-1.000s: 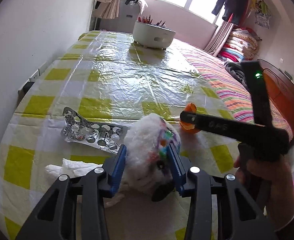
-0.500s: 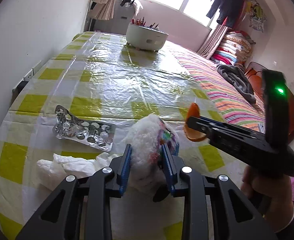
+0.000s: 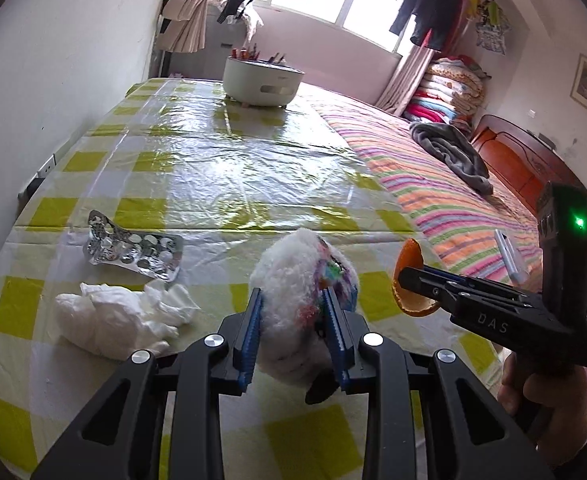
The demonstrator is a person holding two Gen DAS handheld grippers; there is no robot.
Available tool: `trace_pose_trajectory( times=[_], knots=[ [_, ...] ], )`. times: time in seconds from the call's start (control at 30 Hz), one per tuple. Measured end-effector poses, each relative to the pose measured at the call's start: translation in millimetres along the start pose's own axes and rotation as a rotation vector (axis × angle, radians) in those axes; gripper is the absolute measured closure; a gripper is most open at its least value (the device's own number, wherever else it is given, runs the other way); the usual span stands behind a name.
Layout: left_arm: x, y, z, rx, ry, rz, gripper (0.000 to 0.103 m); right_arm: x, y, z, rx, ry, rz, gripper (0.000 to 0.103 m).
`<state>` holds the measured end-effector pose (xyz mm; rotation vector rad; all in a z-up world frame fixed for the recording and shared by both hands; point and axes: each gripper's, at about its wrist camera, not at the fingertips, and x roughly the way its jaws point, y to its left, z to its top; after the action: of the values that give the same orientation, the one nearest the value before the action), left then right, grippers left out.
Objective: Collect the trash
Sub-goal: 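Grasp the white plush toy with the left tool while the right tool grasps the orange peel, then carry the plush toy and orange peel over the cream bin with both tools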
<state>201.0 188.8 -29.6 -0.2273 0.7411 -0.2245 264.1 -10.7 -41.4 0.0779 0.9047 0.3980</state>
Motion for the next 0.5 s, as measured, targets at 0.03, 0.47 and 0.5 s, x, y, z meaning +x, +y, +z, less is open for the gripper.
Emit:
trace_pose_trajectory(
  times=[0.03,0.47,0.5],
  knots=[
    [-0.8,-2.8,-0.6,0.004,-0.001,0.0,0.074,-2.7,-2.3,-2.7,0.005,0.001,-0.001,0.081],
    [-0.5,-53.6,-19.4,0.084,0.014,-0.041,0.074,-57.3,-47.1,-36.4,0.056,-0.042,-0.046,0.081],
    [-0.6,-56.2,-20.8,0.088,0.013,-0.043,0.074,-60.8,-51.3,-38.8,0.063,-0.045,-0.05,0.081]
  ],
)
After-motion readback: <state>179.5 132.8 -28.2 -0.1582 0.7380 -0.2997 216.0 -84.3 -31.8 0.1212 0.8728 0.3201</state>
